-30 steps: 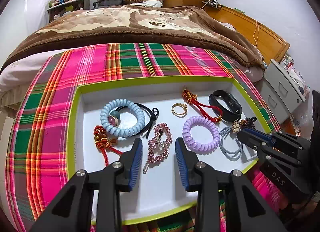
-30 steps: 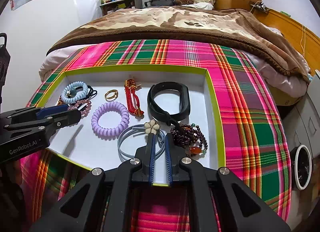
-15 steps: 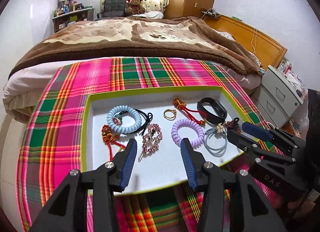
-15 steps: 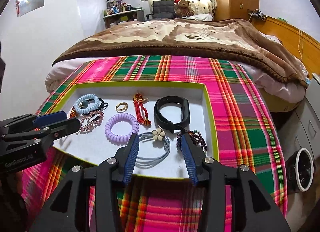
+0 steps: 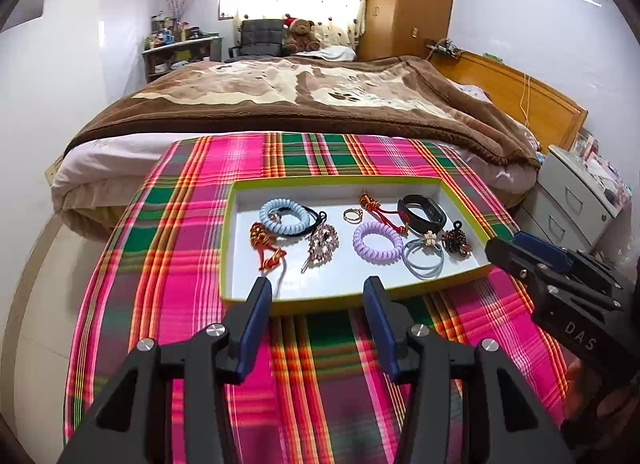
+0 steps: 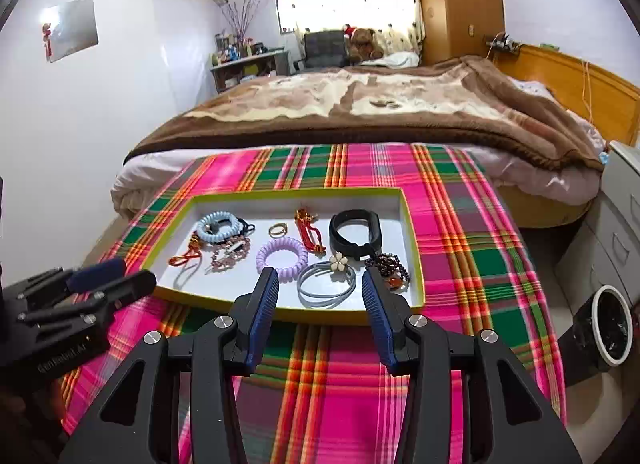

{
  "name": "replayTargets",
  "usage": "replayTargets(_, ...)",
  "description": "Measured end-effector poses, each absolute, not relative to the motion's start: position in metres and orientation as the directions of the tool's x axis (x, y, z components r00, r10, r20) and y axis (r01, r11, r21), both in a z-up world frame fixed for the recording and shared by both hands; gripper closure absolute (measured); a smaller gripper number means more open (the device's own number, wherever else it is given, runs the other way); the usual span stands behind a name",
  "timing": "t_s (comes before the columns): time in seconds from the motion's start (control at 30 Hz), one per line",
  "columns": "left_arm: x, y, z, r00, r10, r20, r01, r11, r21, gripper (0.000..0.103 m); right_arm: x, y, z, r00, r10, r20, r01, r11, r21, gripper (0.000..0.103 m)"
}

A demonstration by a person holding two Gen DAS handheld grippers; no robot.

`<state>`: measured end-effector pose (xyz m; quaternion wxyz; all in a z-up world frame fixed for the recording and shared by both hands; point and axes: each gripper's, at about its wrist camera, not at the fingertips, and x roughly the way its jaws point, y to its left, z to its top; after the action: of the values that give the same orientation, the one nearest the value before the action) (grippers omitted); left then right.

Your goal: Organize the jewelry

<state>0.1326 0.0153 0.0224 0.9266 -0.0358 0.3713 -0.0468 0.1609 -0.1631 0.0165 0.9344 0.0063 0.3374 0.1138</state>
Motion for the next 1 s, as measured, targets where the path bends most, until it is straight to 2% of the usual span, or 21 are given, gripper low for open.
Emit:
replayTargets(0.2, 0.111, 0.010, 0.023, 0.742, -0.047, -0.669, 0.008, 0.998, -0.061, 0.053, 0.140, -0.158, 0.026, 0.774, 0.181, -0.607, -0.191, 0.980, 0.048, 0.059)
replayTargets(0.4, 0.100, 0.007, 0.023, 0.749, -0.031, -0.661, -0.014, 0.998, -0.063, 0.053, 0.128, -0.159, 0.027, 0.785, 0.187, -0.590, -0.186, 0.981, 0.062, 0.059)
replayTargets(0.53, 0.095, 0.004, 0.023, 0.756, 0.013, -0.654, -0.036, 0.999, -0.022, 0.053, 0.124, -0.159, 0.029, 0.791, 0.189, -0.581, -0.186, 0.980, 0.065, 0.059)
replayTargets(1.0, 0.093, 0.004, 0.022, 0.751, 0.017, -0.660, -0.047, 0.999, -0.028, 0.053, 0.122, -0.156, 0.025, 0.789, 0.180, -0.588, -0.180, 0.982, 0.058, 0.059)
